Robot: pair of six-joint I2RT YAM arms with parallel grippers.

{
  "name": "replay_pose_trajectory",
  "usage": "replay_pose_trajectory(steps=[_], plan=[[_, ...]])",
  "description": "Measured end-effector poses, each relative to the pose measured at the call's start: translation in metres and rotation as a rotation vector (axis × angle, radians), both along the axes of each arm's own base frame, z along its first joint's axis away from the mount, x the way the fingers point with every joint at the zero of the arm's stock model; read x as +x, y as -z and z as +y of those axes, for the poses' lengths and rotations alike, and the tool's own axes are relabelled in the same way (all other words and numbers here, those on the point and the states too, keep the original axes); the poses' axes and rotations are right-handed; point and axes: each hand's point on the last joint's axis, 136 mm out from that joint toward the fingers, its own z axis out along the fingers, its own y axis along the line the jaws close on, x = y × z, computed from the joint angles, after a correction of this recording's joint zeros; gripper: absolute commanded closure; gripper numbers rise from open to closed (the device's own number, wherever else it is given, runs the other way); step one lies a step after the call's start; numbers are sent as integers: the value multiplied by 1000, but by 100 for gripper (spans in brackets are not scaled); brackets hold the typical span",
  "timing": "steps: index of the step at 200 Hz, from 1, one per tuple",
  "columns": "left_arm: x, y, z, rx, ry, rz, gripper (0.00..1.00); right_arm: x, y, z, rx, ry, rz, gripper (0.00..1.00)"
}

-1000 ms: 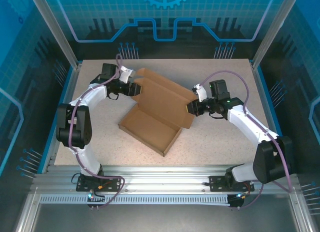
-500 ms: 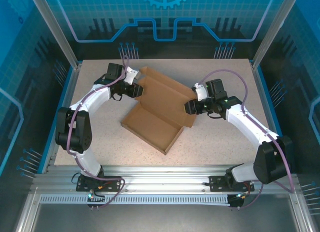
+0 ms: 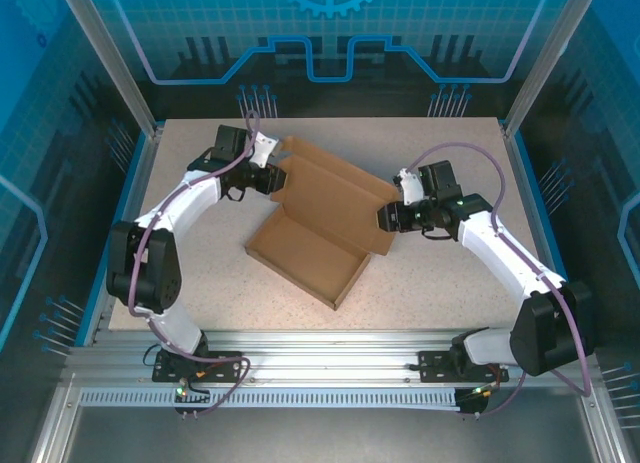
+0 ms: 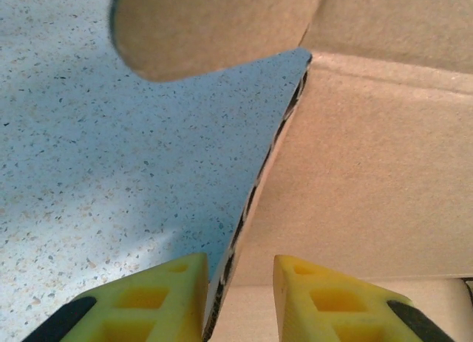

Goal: Fold the paper box

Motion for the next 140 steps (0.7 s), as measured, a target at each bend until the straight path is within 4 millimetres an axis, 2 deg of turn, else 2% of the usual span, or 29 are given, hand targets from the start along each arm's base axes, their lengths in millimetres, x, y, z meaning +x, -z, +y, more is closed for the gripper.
replay_pose_trajectory(steps=[47, 89, 140], plan=[[-6, -1, -8, 9, 0, 0, 69, -11, 11, -9, -46, 61, 80, 58], [-11, -1, -19, 16, 24, 2, 69, -15, 4, -14, -58, 103, 73, 70], [-19, 5, -29, 52, 34, 18, 69, -16, 0, -15, -103, 148, 66, 78]])
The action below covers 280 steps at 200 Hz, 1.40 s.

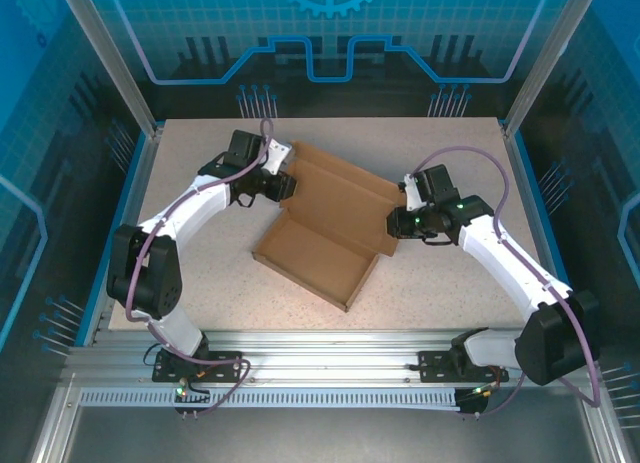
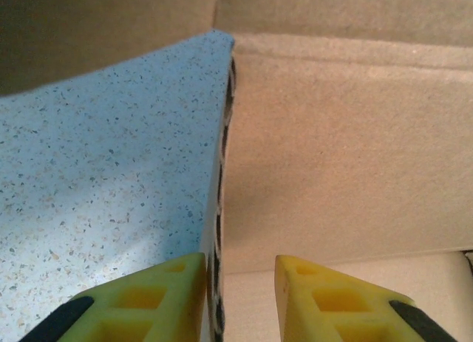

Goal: Fold the paper box

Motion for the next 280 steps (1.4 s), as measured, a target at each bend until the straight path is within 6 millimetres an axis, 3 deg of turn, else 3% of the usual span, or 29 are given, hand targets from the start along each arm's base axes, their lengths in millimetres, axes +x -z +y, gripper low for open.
replay_pose_trajectory(steps=[51, 141, 193, 225, 280], plan=[[-13, -3, -13, 29, -46, 20, 69, 18, -7, -11, -47, 95, -49, 81], [-31, -1, -7, 2, -219, 3, 69, 71, -14, -13, -59, 207, -194, 86], [-36, 1, -13, -51, -289, -79, 68, 87, -3, -16, -31, 274, -288, 86], [-42, 1, -18, -89, -322, -119, 68, 86, 4, -19, -12, 315, -356, 87], [-65, 7, -18, -125, -353, -158, 68, 67, 6, -15, 20, 320, -480, 86]])
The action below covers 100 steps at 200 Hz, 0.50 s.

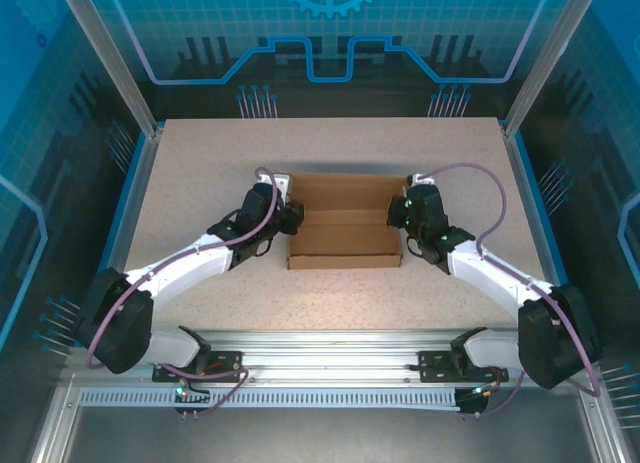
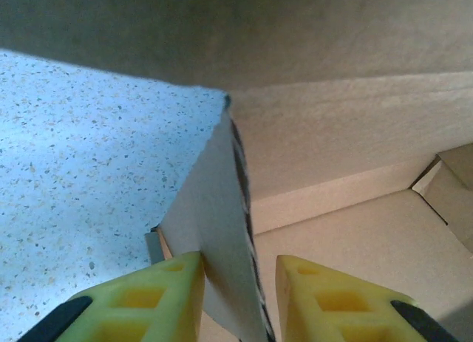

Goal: Fold the paper box

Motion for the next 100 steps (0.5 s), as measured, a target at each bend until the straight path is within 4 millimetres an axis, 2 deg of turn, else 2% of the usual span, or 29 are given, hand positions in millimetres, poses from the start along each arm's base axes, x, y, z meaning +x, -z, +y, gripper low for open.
replay_pose_trajectory(steps=[100], plan=[[-43, 13, 3, -21, 44, -44, 67, -41, 8, 7, 28, -54, -143, 83]])
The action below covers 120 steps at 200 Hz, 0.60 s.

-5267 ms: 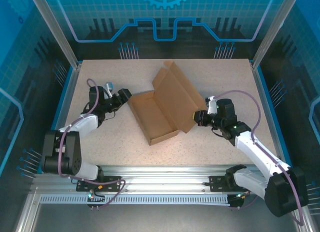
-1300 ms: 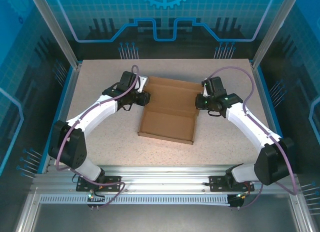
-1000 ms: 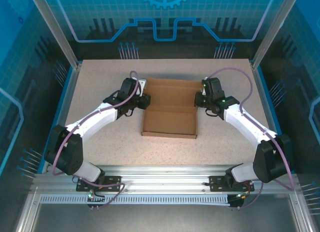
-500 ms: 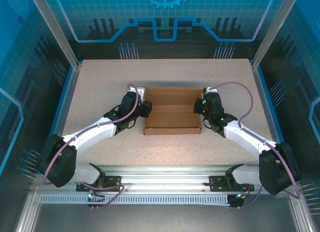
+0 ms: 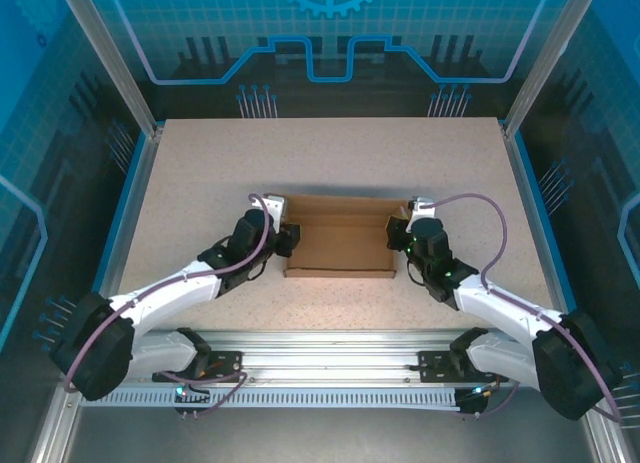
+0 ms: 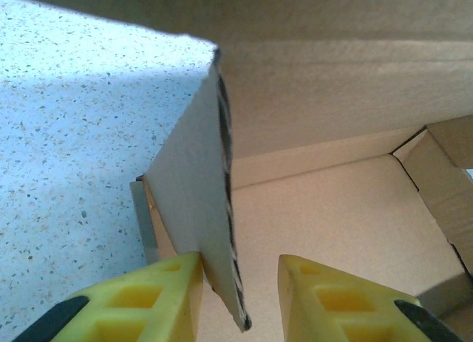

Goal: Fold the paper box

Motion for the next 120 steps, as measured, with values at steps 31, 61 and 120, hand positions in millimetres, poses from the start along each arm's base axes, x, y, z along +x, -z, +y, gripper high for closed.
replay_pose_trajectory(steps=[31, 61, 120], plan=[[-7, 4, 1, 0, 9, -1, 67, -9, 3, 0, 1, -14, -13, 83], [-13, 6, 2, -3, 13, 1, 67, -17, 6, 0, 4, -28, -20, 82], [-24, 16, 8, -5, 10, 19, 67, -29, 17, 3, 3, -53, -8, 82]])
